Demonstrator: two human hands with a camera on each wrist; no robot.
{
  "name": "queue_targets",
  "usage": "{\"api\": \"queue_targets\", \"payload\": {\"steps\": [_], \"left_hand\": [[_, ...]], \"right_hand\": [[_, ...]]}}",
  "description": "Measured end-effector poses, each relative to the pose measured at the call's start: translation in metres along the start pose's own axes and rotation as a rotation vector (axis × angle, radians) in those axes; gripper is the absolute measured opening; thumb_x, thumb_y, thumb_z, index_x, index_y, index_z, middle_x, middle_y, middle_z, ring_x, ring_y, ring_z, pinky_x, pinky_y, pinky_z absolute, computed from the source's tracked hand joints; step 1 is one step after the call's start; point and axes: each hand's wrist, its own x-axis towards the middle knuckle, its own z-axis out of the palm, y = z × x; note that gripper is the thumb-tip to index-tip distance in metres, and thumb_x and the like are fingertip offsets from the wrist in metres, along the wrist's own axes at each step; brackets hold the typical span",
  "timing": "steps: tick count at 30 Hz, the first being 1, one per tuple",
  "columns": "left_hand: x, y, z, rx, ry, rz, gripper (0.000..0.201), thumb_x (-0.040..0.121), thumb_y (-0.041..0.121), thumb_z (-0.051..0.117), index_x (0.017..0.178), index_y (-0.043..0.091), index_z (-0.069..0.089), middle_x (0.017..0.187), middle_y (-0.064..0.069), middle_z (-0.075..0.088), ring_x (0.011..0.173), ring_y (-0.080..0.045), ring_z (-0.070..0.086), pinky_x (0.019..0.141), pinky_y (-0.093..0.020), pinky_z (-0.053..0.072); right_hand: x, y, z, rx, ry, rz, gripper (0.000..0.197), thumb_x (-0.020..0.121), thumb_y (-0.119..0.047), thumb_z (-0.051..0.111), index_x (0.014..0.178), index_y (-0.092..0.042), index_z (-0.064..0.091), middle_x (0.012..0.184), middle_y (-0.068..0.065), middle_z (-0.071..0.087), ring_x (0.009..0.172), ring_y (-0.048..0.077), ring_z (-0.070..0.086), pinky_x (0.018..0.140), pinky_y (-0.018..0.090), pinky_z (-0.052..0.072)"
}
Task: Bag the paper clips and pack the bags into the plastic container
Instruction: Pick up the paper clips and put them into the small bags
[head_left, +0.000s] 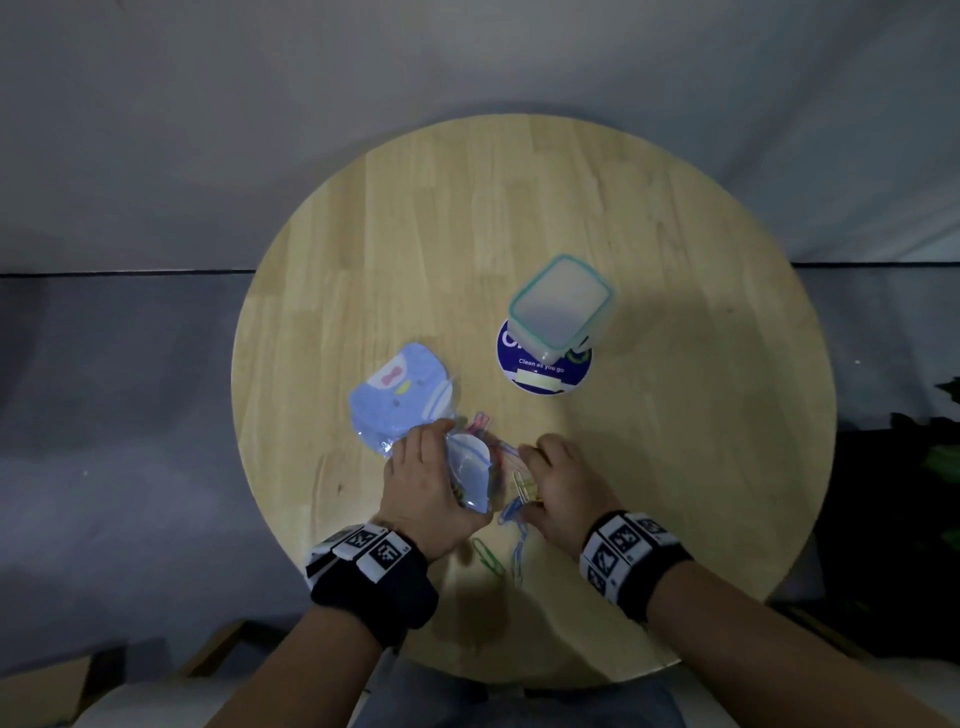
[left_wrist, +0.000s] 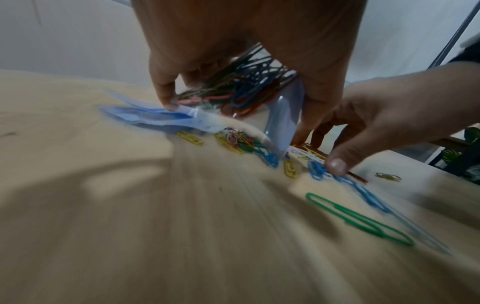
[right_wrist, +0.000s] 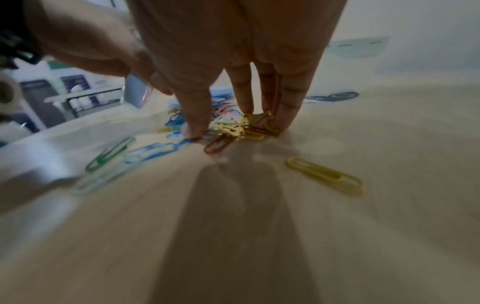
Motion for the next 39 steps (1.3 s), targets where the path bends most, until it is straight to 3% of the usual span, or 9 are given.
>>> {"api": "queue_targets", "payload": {"steps": [3,6,11,16,19,22,28,33,39], "left_hand": [[-0.005,0.005,0.003,0.006,0.003,0.004,0.066,0.066,0.047,0.054,0.121,0.011,0.047,0.103,-0.005,0.053,0.093,-0.029,0.052,0.077,-0.037,0.046],[-0.008,0.008,0.006,0.001,0.000,-0.005,0.057,0.072,0.047,0.050,0.117,0.013,0.049,0.098,-0.003,0.052,0.090,-0.028,0.050,0.076,-0.037,0.046],[-0.011,0.014,0.012,0.000,0.018,0.006,0.053,0.073,0.047,0.051,0.111,0.010,0.051,0.096,-0.005,0.052,0.087,-0.028,0.051,0.073,-0.036,0.045],[-0.008,0.019,0.018,0.046,-0.003,0.011,0.053,0.069,0.043,0.058,0.110,0.009,0.049,0.096,-0.007,0.053,0.086,-0.031,0.052,0.074,-0.039,0.046],[-0.005,0.026,0.021,0.105,-0.027,-0.009,0.060,0.070,0.050,0.048,0.115,0.011,0.050,0.099,-0.006,0.055,0.089,-0.030,0.053,0.076,-0.037,0.045],[0.000,0.034,0.022,0.146,-0.034,0.055,0.072,0.065,0.055,0.048,0.121,0.010,0.050,0.105,-0.006,0.059,0.094,-0.029,0.054,0.079,-0.037,0.045],[0.007,0.054,0.026,0.178,-0.004,0.156,0.071,0.061,0.057,0.055,0.112,0.008,0.054,0.101,-0.007,0.060,0.093,-0.029,0.054,0.078,-0.038,0.045],[0.006,0.059,0.032,0.092,0.035,0.156,0.065,0.059,0.049,0.063,0.107,0.007,0.052,0.099,-0.009,0.058,0.092,-0.030,0.051,0.082,-0.039,0.043],[0.009,0.051,0.034,-0.063,0.055,0.072,0.074,0.052,0.045,0.077,0.111,0.009,0.050,0.100,-0.006,0.053,0.089,-0.027,0.051,0.077,-0.035,0.043]], "right_hand": [[0.003,-0.005,0.004,0.081,0.092,0.080,0.041,0.082,-0.010,0.060,0.121,-0.008,0.050,0.125,0.012,0.045,0.119,0.030,0.041,0.100,0.038,0.041],[0.008,-0.005,0.004,0.088,0.108,0.120,0.034,0.077,0.004,0.056,0.110,-0.005,0.056,0.116,0.015,0.051,0.113,0.032,0.047,0.095,0.037,0.043],[0.015,-0.002,-0.007,0.199,0.164,0.227,0.021,0.079,0.004,0.055,0.096,-0.005,0.061,0.104,0.014,0.060,0.099,0.031,0.056,0.083,0.033,0.046],[0.007,0.007,-0.023,0.539,0.270,0.396,0.013,0.073,-0.003,0.069,0.085,-0.008,0.068,0.088,0.007,0.068,0.083,0.023,0.062,0.072,0.023,0.044],[-0.002,-0.001,-0.046,0.701,0.351,0.413,0.015,0.068,-0.005,0.076,0.081,-0.009,0.071,0.070,-0.003,0.062,0.068,0.013,0.058,0.069,0.023,0.047],[-0.006,-0.012,-0.065,0.683,0.262,0.337,0.015,0.064,-0.003,0.077,0.078,-0.008,0.072,0.059,-0.011,0.055,0.058,0.011,0.051,0.060,0.019,0.040],[-0.002,-0.018,-0.074,0.431,0.098,0.242,0.013,0.070,-0.001,0.068,0.079,-0.006,0.076,0.085,0.013,0.074,0.082,0.027,0.067,0.076,0.028,0.053],[-0.005,-0.021,-0.080,0.511,0.175,0.201,0.019,0.079,-0.007,0.061,0.093,-0.008,0.074,0.094,0.011,0.074,0.089,0.024,0.065,0.075,0.022,0.044],[-0.022,-0.027,-0.072,0.658,0.245,0.135,0.030,0.082,0.007,0.046,0.103,-0.008,0.063,0.104,0.007,0.069,0.097,0.018,0.063,0.084,0.021,0.047]]}}
